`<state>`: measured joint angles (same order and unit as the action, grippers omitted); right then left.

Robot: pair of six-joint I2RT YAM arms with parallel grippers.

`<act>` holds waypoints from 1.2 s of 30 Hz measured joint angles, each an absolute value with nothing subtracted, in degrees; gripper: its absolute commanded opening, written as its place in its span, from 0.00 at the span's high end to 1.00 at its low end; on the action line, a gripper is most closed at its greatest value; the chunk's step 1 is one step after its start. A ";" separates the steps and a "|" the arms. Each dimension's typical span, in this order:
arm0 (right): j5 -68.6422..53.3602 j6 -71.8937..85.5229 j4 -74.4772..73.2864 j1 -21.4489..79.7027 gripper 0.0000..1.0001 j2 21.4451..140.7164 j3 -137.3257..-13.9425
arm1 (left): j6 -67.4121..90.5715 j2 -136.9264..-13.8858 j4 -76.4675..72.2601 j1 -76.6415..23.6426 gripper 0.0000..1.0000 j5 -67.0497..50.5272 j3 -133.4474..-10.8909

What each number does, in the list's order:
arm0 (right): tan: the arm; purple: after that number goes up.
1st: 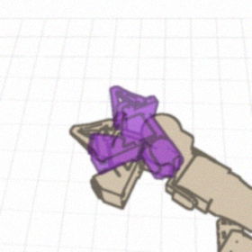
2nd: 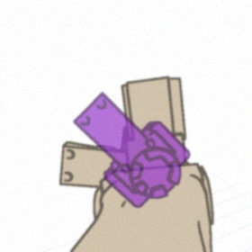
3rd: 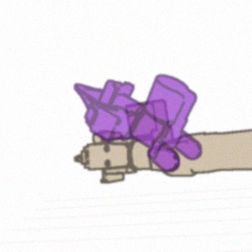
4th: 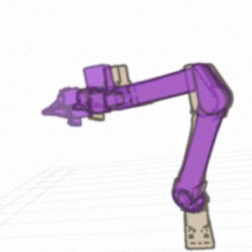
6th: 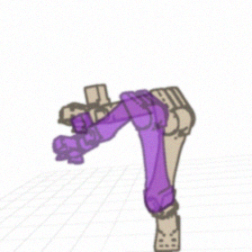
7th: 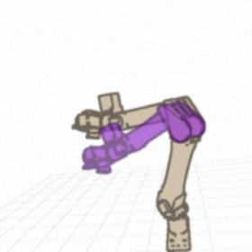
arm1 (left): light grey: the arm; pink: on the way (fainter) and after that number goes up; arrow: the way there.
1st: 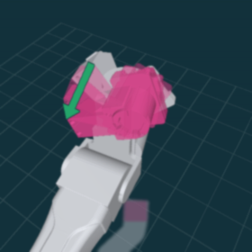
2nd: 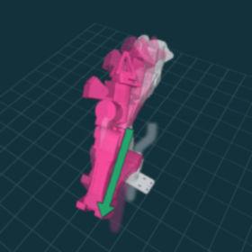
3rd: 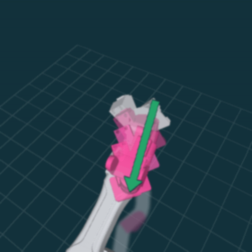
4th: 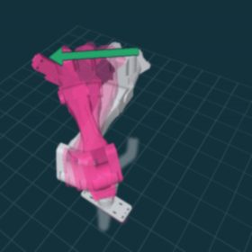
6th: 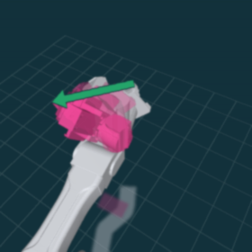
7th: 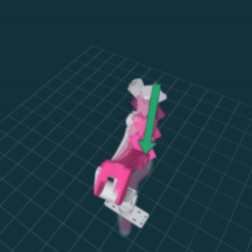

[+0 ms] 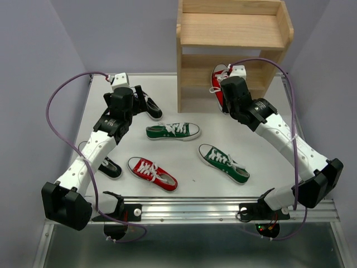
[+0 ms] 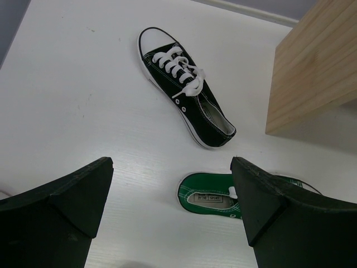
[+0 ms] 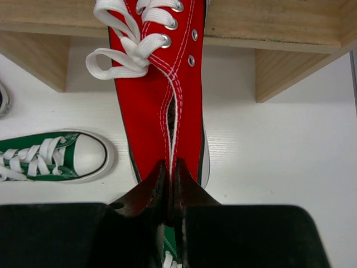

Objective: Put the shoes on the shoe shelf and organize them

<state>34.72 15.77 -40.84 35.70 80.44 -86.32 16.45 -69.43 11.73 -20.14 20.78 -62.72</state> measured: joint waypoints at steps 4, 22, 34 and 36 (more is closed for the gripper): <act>34.26 15.11 -38.94 32.77 0.99 82.24 -86.43 | 16.43 -68.93 11.92 -20.14 0.01 20.75 -62.72; 32.01 12.29 -30.85 22.81 0.99 91.00 -92.97 | 16.43 -68.29 12.01 -20.14 0.01 20.62 -62.70; 30.72 12.23 -27.94 20.67 0.99 92.73 -92.95 | 16.40 -67.07 12.62 -20.14 0.01 21.74 -62.59; 30.50 12.29 -27.79 20.32 0.99 92.77 -92.95 | 16.40 -66.85 12.73 -20.14 0.01 21.93 -62.48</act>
